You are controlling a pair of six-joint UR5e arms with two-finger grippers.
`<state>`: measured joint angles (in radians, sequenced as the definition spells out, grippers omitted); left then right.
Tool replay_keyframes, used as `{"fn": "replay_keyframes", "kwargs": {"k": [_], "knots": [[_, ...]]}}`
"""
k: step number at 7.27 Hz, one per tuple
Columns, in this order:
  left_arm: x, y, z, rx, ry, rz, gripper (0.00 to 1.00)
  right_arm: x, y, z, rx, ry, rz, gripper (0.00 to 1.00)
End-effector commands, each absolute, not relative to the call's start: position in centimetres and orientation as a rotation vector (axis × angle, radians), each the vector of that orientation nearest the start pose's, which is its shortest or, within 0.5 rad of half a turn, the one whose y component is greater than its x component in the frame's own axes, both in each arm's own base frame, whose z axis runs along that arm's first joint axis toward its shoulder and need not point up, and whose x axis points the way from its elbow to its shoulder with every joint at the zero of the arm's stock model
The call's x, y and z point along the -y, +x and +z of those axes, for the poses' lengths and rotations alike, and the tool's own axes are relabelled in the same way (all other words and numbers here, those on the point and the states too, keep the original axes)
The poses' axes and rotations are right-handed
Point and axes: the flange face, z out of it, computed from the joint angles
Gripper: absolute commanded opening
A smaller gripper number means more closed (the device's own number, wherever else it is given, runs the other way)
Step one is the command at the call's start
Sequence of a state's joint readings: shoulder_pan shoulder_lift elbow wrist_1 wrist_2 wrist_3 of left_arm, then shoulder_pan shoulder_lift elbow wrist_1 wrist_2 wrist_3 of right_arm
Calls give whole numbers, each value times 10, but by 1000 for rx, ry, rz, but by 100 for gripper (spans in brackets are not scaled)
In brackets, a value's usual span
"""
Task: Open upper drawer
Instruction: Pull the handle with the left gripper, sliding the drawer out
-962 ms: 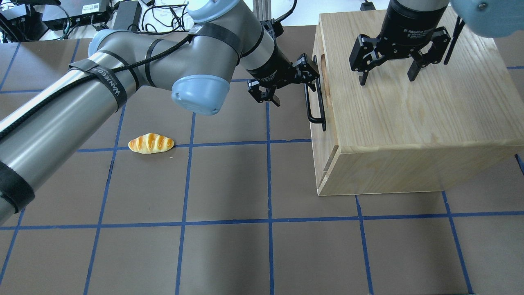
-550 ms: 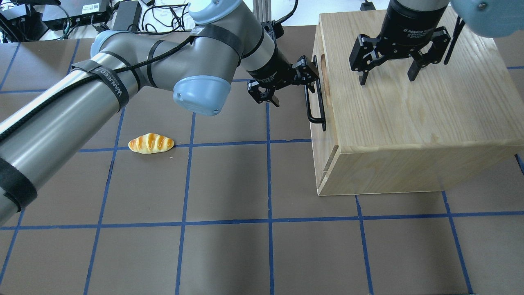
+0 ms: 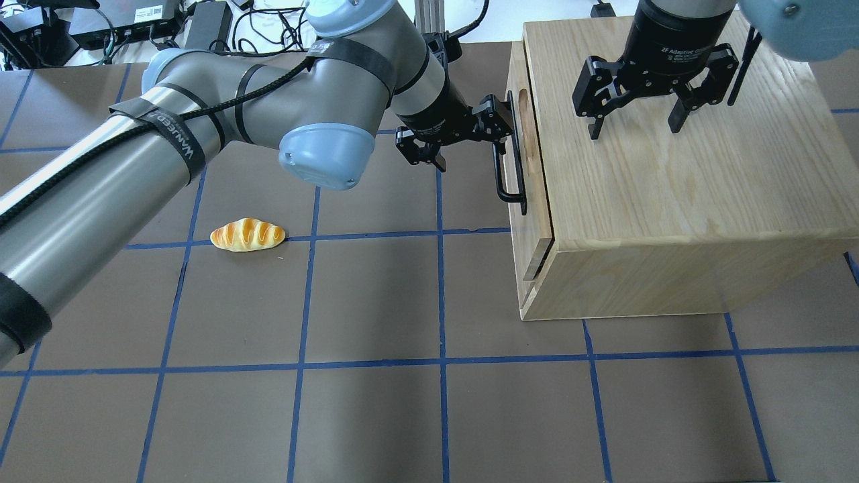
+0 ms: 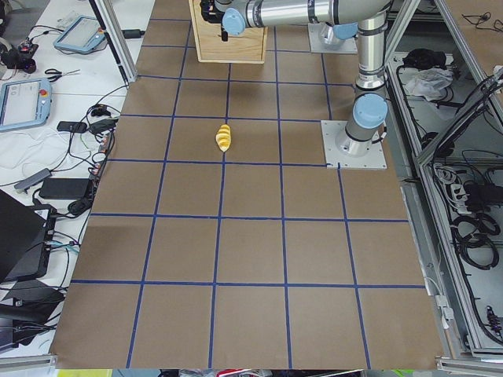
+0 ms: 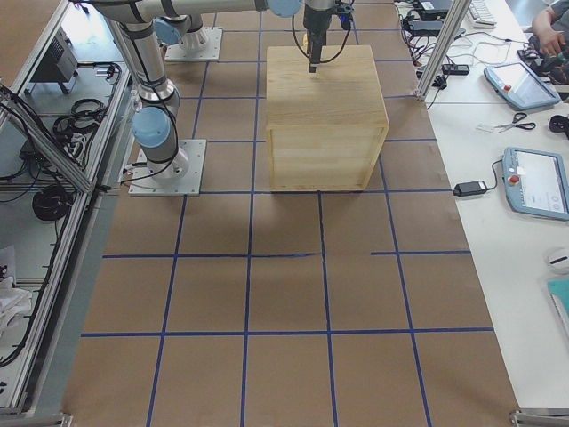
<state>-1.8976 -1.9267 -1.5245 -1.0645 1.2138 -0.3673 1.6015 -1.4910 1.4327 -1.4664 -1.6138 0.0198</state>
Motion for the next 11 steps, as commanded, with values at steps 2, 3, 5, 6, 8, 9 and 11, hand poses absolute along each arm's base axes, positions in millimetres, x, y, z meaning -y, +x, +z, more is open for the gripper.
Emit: {"fn": "replay_keyframes", "kwargs": {"k": [2, 3, 5, 6, 8, 9, 11], "knots": [[544, -358, 381, -3522, 50, -111, 100, 516, 145, 505, -3185, -19, 72, 100], [544, -354, 382, -3518, 86, -112, 100, 516, 145, 505, -3185, -19, 72, 100], [550, -340, 378, -3452, 116, -132, 100, 516, 144, 505, -3185, -16, 72, 100], [552, -337, 377, -3451, 110, -127, 100, 516, 144, 505, -3185, -16, 72, 100], [561, -312, 378, -3437, 141, -105, 100, 516, 145, 505, -3185, -19, 72, 100], [565, -294, 381, -3432, 125, -78, 100, 516, 145, 505, -3185, -19, 72, 100], [566, -272, 387, -3426, 128, -44, 100, 516, 145, 505, -3185, -19, 72, 100]]}}
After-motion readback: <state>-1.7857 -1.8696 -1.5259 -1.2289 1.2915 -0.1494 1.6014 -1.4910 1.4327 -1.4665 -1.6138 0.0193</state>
